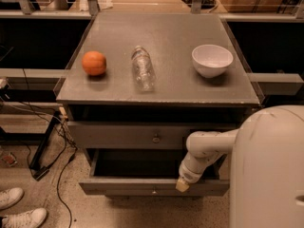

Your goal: Open middle drawer

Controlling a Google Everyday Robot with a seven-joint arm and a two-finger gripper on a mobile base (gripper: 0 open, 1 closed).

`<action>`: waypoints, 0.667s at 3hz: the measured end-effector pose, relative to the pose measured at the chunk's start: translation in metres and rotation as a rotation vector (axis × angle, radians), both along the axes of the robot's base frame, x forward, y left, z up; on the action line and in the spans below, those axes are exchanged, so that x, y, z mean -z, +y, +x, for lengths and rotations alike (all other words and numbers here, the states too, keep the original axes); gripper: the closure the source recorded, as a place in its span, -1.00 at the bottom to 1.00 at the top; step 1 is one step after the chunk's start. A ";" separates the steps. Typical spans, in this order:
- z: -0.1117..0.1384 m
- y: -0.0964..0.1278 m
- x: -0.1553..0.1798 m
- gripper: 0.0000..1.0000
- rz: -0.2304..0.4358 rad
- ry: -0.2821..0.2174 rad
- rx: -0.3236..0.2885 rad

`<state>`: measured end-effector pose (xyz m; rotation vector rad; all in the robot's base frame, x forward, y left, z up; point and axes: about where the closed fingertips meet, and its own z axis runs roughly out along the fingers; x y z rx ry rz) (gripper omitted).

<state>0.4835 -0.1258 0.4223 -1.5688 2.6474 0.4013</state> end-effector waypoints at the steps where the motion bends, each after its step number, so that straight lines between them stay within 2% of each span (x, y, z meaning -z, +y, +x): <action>1: 0.000 -0.001 -0.001 0.92 -0.004 -0.001 0.009; 2: 0.000 -0.001 -0.001 0.76 -0.004 -0.001 0.009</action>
Offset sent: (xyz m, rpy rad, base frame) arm -0.0003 -0.0009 0.0015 -0.0038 -0.0008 -0.0092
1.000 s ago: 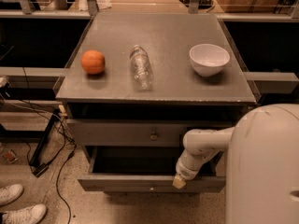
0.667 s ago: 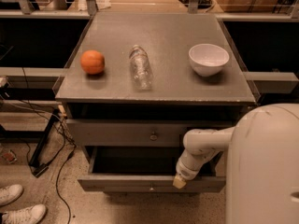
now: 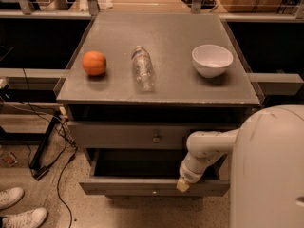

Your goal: Open middle drawer

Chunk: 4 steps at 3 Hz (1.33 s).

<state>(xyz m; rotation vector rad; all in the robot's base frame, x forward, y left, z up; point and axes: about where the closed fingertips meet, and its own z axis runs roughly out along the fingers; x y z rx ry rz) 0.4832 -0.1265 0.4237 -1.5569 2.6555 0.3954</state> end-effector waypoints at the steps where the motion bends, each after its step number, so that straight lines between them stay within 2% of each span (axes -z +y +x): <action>1: 0.000 0.000 0.000 0.38 0.000 0.000 0.000; 2: 0.000 0.000 0.000 -0.24 0.000 0.000 0.000; 3: 0.000 0.000 0.000 -0.71 0.000 0.000 0.000; 4: 0.000 0.000 0.000 -1.00 0.000 0.000 0.000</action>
Offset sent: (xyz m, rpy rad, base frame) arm 0.0000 0.0000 0.0000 0.0000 0.0000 0.0000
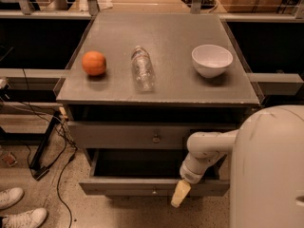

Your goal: Open middle drawer

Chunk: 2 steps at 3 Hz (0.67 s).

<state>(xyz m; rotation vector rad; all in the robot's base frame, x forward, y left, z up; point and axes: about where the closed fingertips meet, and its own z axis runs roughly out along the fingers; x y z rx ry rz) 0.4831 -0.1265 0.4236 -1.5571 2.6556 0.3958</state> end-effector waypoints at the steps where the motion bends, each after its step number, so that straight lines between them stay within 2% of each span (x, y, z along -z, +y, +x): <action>1: 0.000 0.000 0.000 -1.00 0.000 0.000 0.000; 2: -0.021 -0.024 -0.005 -1.00 -0.024 0.027 0.025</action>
Offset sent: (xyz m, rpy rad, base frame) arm -0.0479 -0.0584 0.0146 -0.0572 0.0573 -0.0623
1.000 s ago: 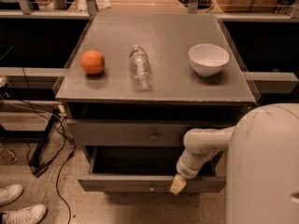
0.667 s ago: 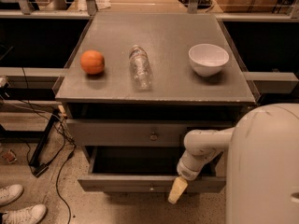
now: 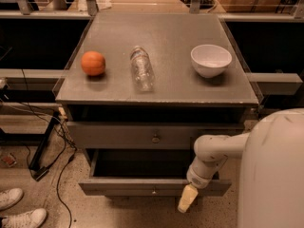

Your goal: Open middle drawer

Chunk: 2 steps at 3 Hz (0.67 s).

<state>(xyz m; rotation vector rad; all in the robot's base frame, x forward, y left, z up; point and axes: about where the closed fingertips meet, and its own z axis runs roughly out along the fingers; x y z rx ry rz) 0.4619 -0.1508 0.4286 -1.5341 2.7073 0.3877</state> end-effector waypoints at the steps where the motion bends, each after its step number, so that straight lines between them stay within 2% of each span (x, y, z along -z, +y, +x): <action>1: -0.026 -0.028 -0.009 -1.00 -0.028 0.023 0.070; 2: -0.039 -0.044 -0.012 -1.00 -0.047 0.039 0.115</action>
Offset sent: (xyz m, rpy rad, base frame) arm -0.0652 -0.0743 0.0200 -0.0828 0.0623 -0.2025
